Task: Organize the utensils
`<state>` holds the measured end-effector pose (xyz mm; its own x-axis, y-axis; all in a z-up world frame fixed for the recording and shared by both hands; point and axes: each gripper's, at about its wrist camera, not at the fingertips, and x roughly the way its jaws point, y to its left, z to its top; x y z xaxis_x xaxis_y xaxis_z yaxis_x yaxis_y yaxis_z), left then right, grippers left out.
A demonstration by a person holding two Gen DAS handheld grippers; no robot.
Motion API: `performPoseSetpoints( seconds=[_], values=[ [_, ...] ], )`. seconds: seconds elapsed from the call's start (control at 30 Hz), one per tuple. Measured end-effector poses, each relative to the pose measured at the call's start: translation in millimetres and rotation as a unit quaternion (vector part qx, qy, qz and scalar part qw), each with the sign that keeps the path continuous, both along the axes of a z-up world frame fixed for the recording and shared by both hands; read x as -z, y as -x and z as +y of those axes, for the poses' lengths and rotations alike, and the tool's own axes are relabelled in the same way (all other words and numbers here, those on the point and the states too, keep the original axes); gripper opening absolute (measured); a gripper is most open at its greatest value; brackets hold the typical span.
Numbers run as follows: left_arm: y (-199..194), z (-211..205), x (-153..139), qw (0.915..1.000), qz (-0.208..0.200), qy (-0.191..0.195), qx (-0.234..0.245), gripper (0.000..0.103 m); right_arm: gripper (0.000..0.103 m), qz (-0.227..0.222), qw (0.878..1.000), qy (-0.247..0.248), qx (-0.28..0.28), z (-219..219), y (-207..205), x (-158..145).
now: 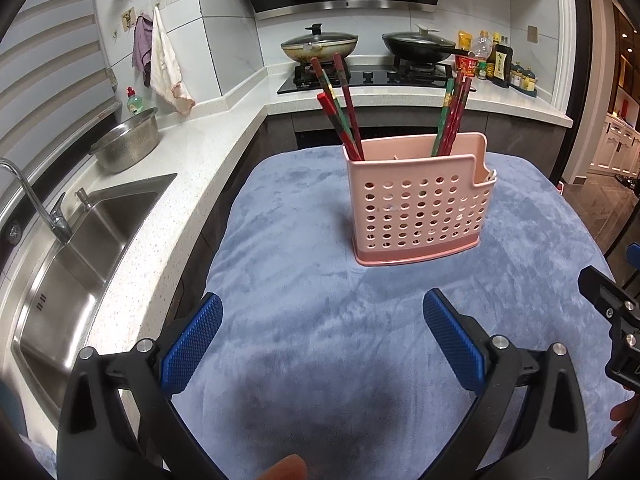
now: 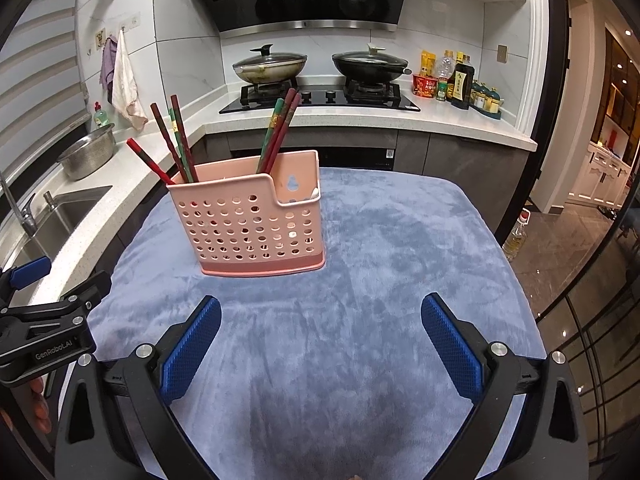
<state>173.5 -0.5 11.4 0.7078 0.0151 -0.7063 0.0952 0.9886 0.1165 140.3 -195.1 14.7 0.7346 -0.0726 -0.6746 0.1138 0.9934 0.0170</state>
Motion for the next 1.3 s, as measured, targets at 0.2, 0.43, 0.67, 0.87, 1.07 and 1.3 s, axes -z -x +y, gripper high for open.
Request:
performPoseSetpoints(
  seconds=[0.2,0.43,0.67,0.87,1.07,1.3],
  values=[
    [-1.2,0.5,3.7,1.0000,0.005,-0.004,-0.005,0.096,0.097,0.004,1.000,-0.001,0.004,-1.1,-1.6,3.2],
    [-1.8,-1.2,5.3,0.9999,0.007,-0.009,-0.007,0.096,0.097,0.010,1.000,0.002,0.007,-2.5,-2.7,6.0],
    [-3.3,-0.4,6.1,0.9999,0.011,-0.008,-0.009,0.096,0.097,0.010,1.000,0.002,0.007,-2.5,-2.7,6.1],
    [-3.7,-0.1,6.3,0.9999,0.012,-0.007,-0.011,0.096,0.097,0.010,1.000,0.002,0.007,-2.3,-2.8,6.7],
    [-2.8,1.9,6.2,0.9998,0.011,-0.006,-0.016,0.096,0.097,0.011,1.000,0.002,0.006,-1.7,-2.9,7.3],
    [-3.3,2.4,5.9,0.9998,0.011,-0.007,-0.018,0.096,0.097,0.011,1.000,0.003,0.006,-1.6,-3.1,7.2]
  ],
)
